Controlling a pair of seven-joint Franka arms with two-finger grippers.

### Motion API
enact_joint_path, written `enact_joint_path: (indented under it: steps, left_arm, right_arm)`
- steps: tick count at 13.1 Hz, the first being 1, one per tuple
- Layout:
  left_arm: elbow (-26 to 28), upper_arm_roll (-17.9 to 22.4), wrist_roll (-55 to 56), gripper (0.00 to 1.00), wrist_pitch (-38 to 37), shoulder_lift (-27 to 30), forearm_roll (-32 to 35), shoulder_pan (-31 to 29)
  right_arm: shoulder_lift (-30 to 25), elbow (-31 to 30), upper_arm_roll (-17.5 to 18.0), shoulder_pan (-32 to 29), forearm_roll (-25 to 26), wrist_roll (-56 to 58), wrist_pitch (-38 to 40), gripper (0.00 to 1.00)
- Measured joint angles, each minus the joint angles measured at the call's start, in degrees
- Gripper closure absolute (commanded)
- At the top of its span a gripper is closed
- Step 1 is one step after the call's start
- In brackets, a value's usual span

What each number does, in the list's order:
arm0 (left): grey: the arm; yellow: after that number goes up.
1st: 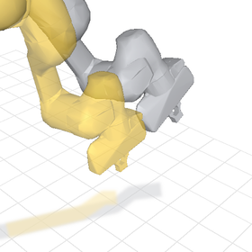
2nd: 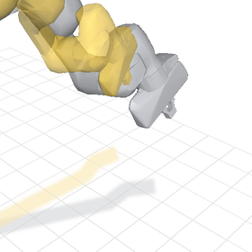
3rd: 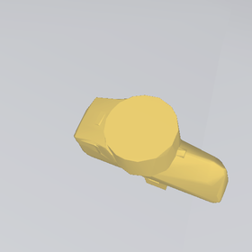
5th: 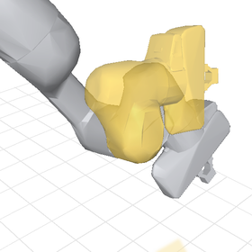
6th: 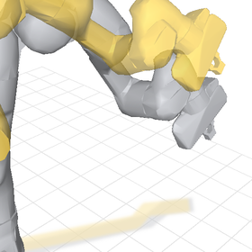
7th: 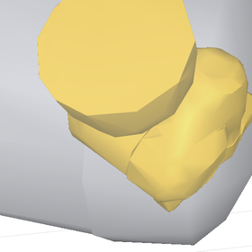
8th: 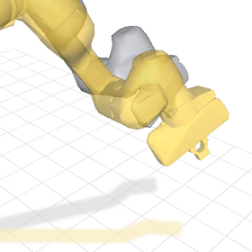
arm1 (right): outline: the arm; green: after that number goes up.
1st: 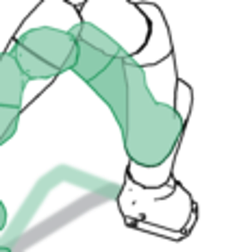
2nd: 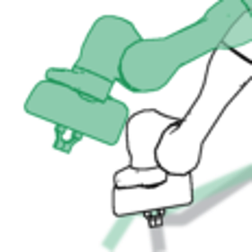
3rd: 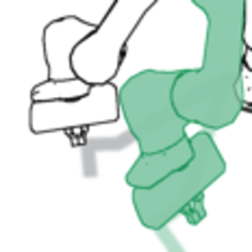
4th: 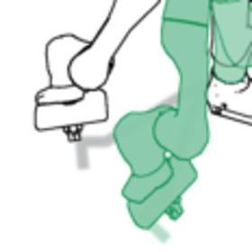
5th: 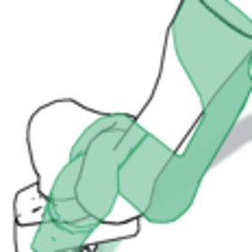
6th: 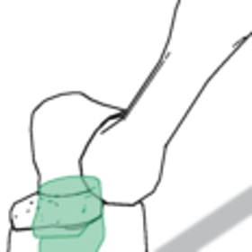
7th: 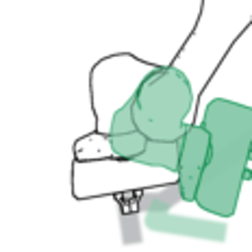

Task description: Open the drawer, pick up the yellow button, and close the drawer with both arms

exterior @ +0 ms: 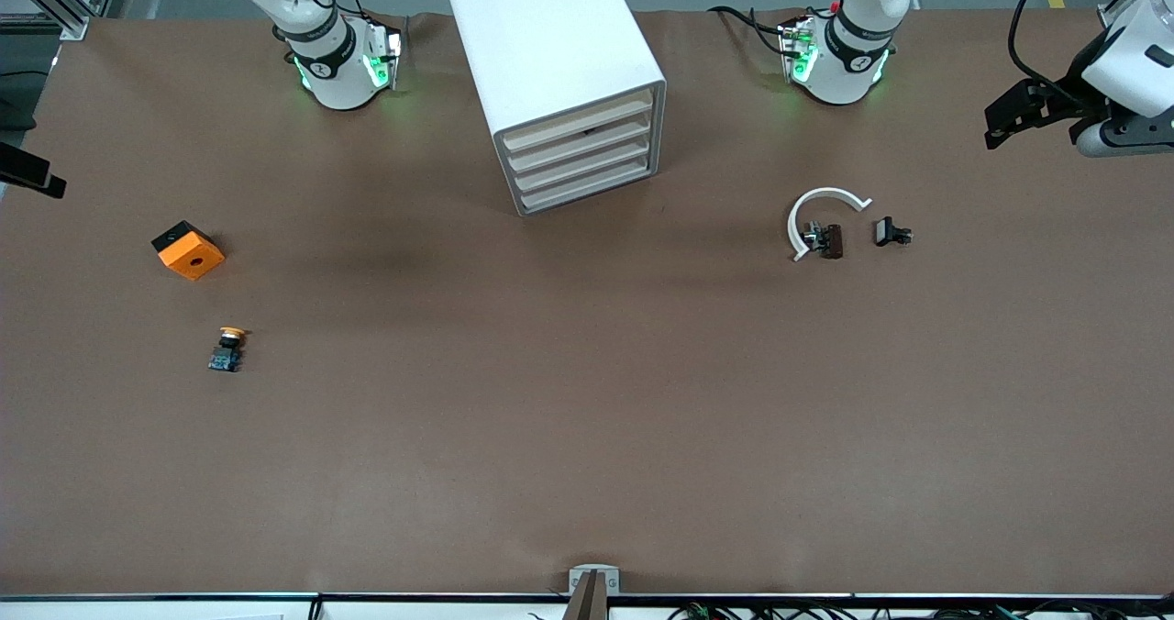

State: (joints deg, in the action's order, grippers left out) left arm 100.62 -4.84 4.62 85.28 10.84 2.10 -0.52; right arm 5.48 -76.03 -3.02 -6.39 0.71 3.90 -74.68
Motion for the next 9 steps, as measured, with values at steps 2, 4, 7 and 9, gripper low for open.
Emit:
enact_joint_path:
  steps: [2,4,7,9]
  left_arm:
    - [0.0,-0.1,0.0,0.0,0.0,0.0,0.0,0.0]
    - [0.2,-0.1,0.0,0.0,0.0,0.0,0.0,0.0]
    - [0.6,-0.1,0.0,0.0,0.2,0.0,0.0,0.0]
    - [0.7,-0.1,0.0,0.0,0.4,0.0,0.0,0.0]
  right_arm:
    - [-1.9,0.1,0.2,0.1,-0.1,0.3,1.9,0.0]
    - [-2.8,0.0,0.4,1.1,-0.1,0.5,2.8,0.0]
    - [-2.9,-0.7,0.5,2.2,-0.1,0.5,2.8,0.0]
    - [-4.6,-3.6,0.4,2.2,-0.1,0.6,1.4,0.0]
